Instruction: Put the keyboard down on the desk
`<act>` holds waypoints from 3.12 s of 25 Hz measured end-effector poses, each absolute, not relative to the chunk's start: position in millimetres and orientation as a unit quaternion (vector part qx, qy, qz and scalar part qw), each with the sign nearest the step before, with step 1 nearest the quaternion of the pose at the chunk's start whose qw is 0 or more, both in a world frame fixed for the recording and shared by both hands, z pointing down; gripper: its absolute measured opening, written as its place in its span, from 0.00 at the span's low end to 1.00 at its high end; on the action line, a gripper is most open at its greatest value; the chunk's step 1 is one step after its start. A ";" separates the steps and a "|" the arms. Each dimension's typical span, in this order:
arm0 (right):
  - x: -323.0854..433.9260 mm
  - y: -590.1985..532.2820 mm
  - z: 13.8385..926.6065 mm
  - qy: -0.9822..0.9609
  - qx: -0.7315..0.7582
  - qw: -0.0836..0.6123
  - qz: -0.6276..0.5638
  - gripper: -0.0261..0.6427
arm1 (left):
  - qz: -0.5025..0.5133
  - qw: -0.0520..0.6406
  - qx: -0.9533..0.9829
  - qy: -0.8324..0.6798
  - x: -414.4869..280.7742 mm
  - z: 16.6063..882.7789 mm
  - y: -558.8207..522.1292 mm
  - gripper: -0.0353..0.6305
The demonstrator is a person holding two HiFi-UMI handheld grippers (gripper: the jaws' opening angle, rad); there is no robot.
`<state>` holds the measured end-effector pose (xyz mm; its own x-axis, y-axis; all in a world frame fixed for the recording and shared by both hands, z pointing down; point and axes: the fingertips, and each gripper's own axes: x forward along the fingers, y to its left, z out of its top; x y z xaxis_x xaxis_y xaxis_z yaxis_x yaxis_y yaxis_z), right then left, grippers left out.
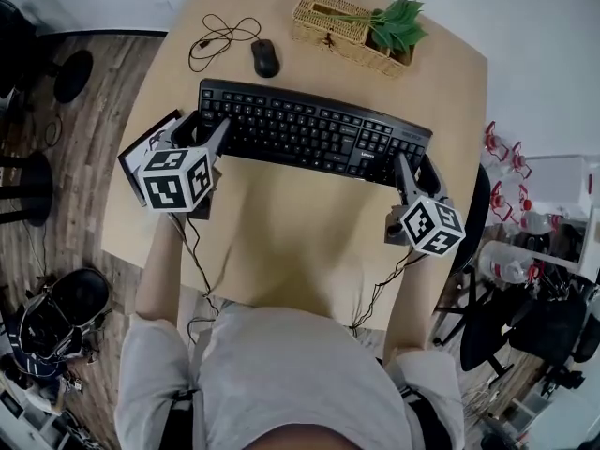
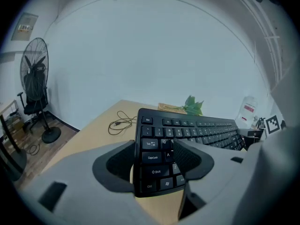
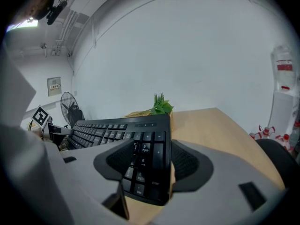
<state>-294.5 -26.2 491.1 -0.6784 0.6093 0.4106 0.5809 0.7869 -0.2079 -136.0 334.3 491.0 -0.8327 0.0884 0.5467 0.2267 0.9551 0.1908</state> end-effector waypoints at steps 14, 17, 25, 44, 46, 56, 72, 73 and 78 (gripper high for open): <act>-301.7 -13.8 559.5 -0.905 -0.290 0.311 0.026 0.40 | -0.148 0.355 -0.058 -0.921 -159.3 566.2 353.2 0.43; -302.5 -10.4 571.4 -0.901 -0.287 0.325 0.026 0.40 | -0.152 0.368 -0.058 -0.915 -160.8 577.9 357.0 0.43; -303.9 -9.8 596.1 -0.893 -0.278 0.353 0.024 0.40 | -0.156 0.388 -0.055 -0.907 -165.0 601.5 358.3 0.43; -309.4 -7.1 619.7 -0.884 -0.266 0.383 0.027 0.40 | -0.144 0.413 -0.065 -0.897 -169.8 614.6 361.6 0.43; -309.8 -6.8 619.6 -0.884 -0.265 0.384 0.027 0.40 | -0.143 0.412 -0.067 -0.897 -170.1 614.3 361.7 0.43; -307.6 -9.7 610.2 -0.899 -0.250 0.359 -0.012 0.40 | -0.120 0.387 -0.078 -0.911 -167.3 605.6 360.4 0.43; -263.2 -10.5 526.5 -0.916 -0.301 0.263 -0.036 0.06 | -0.050 0.269 -0.114 -0.955 -137.6 512.1 331.5 0.07; -259.4 -11.2 519.7 -0.917 -0.305 0.255 -0.038 0.06 | -0.047 0.261 -0.113 -0.957 -134.4 505.4 327.0 0.07; -241.3 -14.1 485.9 -0.919 -0.325 0.220 -0.031 0.06 | -0.028 0.225 -0.100 -0.969 -120.7 473.4 299.7 0.07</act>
<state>-241.3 -14.1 485.9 -0.6926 0.5834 0.4242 0.6106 0.7873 -0.0858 -120.7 299.7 473.4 -0.8792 0.1813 0.4406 0.2062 0.9785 0.0087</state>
